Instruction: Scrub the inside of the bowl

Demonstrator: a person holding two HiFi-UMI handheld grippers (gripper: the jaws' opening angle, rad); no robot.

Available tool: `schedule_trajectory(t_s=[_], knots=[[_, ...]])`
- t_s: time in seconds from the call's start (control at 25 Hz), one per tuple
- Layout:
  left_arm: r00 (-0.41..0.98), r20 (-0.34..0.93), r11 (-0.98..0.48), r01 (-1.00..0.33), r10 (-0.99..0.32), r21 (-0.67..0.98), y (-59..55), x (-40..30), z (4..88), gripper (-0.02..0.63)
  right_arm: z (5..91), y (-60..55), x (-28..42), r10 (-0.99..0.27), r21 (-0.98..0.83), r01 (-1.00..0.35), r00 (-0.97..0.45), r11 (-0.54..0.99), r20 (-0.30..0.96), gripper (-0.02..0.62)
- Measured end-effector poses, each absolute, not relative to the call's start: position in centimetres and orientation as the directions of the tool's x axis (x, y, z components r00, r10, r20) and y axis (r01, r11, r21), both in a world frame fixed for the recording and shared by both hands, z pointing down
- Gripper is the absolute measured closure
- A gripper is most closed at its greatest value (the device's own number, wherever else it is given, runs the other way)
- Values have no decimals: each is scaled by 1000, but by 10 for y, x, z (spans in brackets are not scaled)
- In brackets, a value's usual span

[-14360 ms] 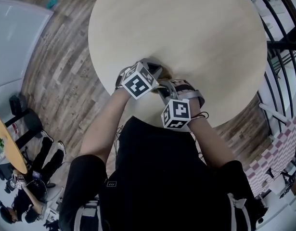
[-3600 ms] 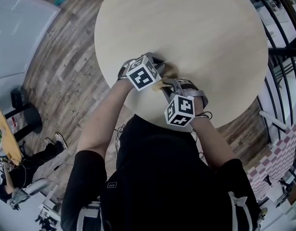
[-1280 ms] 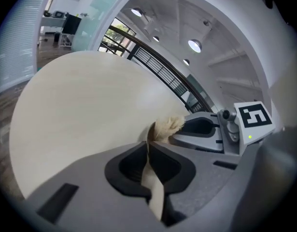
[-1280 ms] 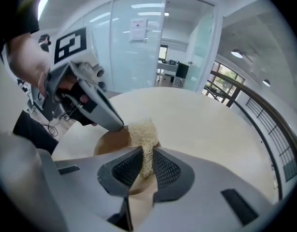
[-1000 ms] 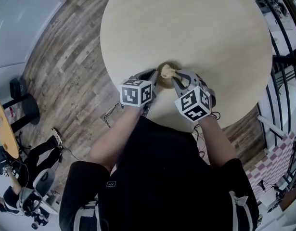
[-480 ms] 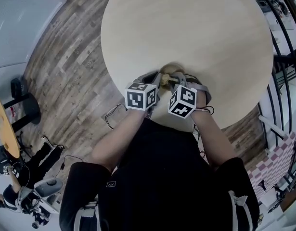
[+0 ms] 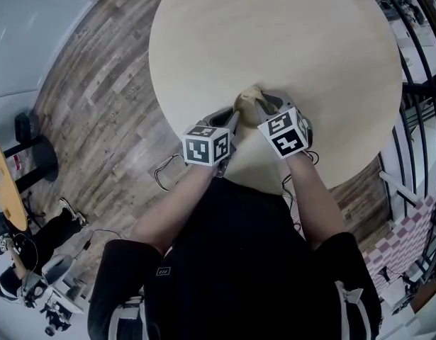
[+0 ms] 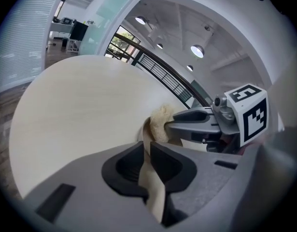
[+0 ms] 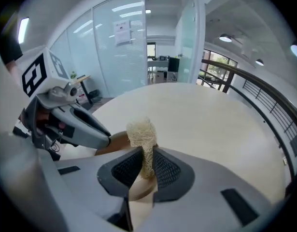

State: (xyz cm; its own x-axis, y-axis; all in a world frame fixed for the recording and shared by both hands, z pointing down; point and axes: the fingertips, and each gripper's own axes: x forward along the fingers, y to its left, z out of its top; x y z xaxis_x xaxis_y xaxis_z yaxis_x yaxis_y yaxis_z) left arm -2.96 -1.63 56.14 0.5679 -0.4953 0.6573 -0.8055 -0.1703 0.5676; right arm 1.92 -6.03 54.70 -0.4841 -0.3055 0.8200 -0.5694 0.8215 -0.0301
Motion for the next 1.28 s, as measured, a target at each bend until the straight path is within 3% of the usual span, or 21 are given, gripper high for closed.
schedule_trajectory(t_s=[0.2,0.4,0.52,0.64,0.84,0.96,1.08,1.28], knots=[[561,664,-159,-809,-494,565,-17,-29,561,569,515,-60,29,-365,15,-574,-500,819,785,522],[559,673,-171,-815,-484,554,-16,-29,563,569,552,-21,23,-157,-3,-368,-402,930,902,522],[565,674,-182,-813,-475,553,-13,-23,562,569,572,-25,18,-158,23,-353,-359,935,920,522],[557,677,-175,-818,-480,549,-11,-23,561,560,572,-40,14,-189,17,-415,-376,910,907,522],[565,663,-119,-797,-491,592,-12,-29,563,555,554,-67,18,-258,-207,-646,-548,735,796,522],[559,665,-90,-794,-496,601,-15,-32,561,557,532,-74,28,-319,-242,-684,-585,689,745,522],[556,668,-88,-797,-495,598,-17,-34,561,557,521,-60,31,-276,-155,-604,-557,781,783,522],[567,671,-110,-796,-478,595,-13,-26,562,558,557,-32,25,-168,53,-323,-340,945,925,522]])
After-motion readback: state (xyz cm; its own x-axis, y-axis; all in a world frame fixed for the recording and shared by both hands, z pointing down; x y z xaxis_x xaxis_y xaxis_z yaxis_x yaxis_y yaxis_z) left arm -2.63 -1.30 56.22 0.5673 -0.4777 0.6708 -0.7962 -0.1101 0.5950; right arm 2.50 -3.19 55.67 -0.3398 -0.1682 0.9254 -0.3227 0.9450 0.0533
